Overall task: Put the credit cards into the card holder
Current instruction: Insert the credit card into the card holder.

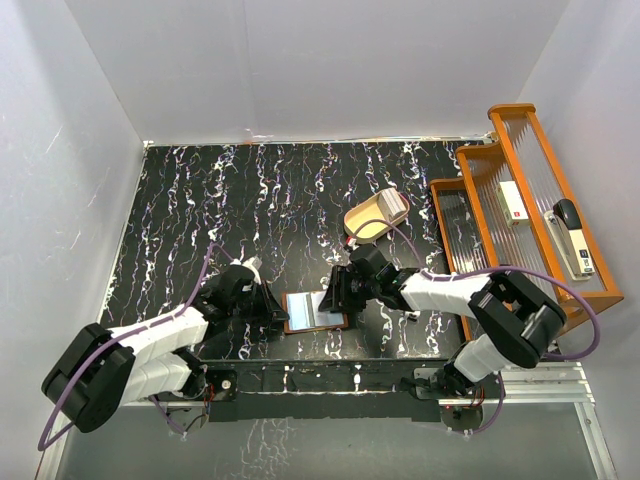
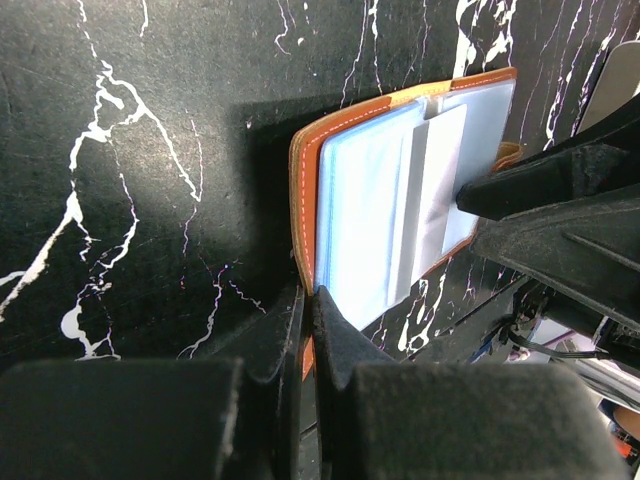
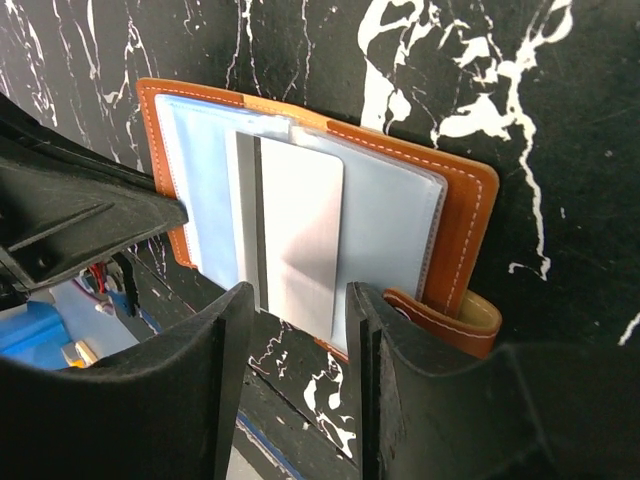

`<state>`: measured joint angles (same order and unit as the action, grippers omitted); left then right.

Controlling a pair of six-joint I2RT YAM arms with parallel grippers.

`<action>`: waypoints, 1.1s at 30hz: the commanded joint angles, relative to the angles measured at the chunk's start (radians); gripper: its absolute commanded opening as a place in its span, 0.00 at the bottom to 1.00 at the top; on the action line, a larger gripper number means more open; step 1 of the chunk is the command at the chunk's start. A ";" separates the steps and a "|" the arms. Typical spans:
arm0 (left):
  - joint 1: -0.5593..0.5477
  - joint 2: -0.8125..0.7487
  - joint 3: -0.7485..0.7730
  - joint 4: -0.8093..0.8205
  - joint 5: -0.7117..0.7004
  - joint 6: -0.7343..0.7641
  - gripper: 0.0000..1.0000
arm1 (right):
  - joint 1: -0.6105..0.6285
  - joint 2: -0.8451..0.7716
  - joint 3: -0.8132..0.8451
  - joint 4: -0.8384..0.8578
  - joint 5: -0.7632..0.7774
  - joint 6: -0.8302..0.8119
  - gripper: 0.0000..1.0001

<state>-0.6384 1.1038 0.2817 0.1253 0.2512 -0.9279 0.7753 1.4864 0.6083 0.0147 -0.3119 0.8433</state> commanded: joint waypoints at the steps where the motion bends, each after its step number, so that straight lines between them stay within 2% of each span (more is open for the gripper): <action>1: -0.004 0.003 -0.009 0.023 0.034 -0.005 0.00 | 0.011 0.026 0.035 0.068 -0.010 -0.004 0.41; 9: -0.004 -0.003 0.002 0.021 0.042 0.001 0.00 | 0.027 0.054 0.037 0.115 -0.035 0.002 0.46; 18: -0.005 -0.010 -0.006 0.028 0.039 -0.003 0.00 | 0.061 0.072 0.027 0.221 -0.079 0.004 0.46; 33: -0.004 0.001 -0.006 0.042 0.070 0.012 0.00 | 0.071 0.105 0.093 0.176 -0.048 -0.039 0.40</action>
<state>-0.6384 1.1057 0.2802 0.1478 0.2832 -0.9302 0.8387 1.5829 0.6525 0.1589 -0.3706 0.8310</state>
